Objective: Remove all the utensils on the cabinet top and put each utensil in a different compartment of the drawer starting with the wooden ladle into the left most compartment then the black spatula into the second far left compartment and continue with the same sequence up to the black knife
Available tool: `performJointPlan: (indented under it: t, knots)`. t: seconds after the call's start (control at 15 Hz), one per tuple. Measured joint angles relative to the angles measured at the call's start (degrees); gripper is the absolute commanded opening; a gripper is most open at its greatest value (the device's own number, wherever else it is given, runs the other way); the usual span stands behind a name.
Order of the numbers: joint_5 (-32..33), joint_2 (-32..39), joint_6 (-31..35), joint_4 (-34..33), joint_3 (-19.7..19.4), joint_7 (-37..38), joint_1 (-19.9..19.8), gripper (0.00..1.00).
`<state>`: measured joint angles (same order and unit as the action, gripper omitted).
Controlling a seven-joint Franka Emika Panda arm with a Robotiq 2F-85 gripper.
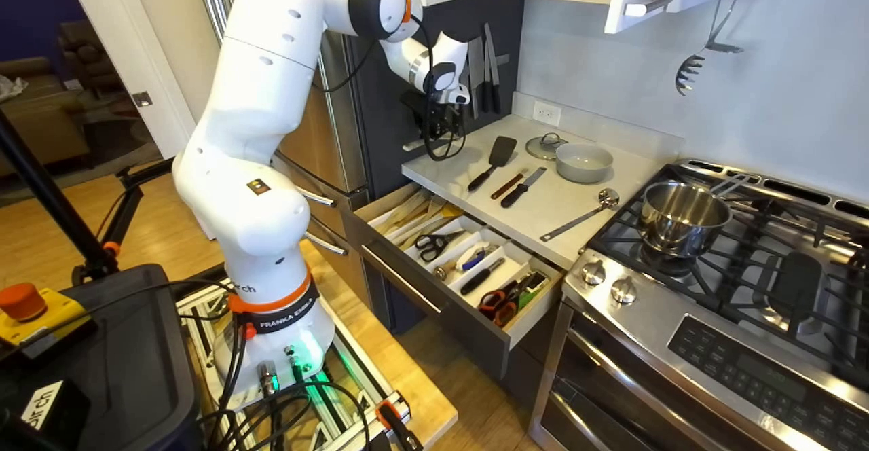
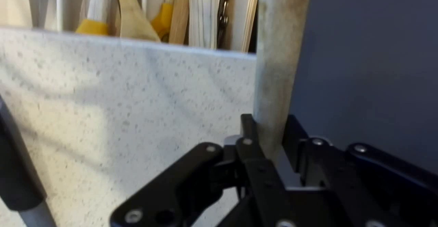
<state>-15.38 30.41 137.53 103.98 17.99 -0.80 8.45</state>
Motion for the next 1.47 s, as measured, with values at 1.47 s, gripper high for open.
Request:
performJointPlan:
  t: [1.47]
  knots:
    - [-12.2,-14.0,-29.8,17.5,-4.1,-17.6,-5.6,0.06]
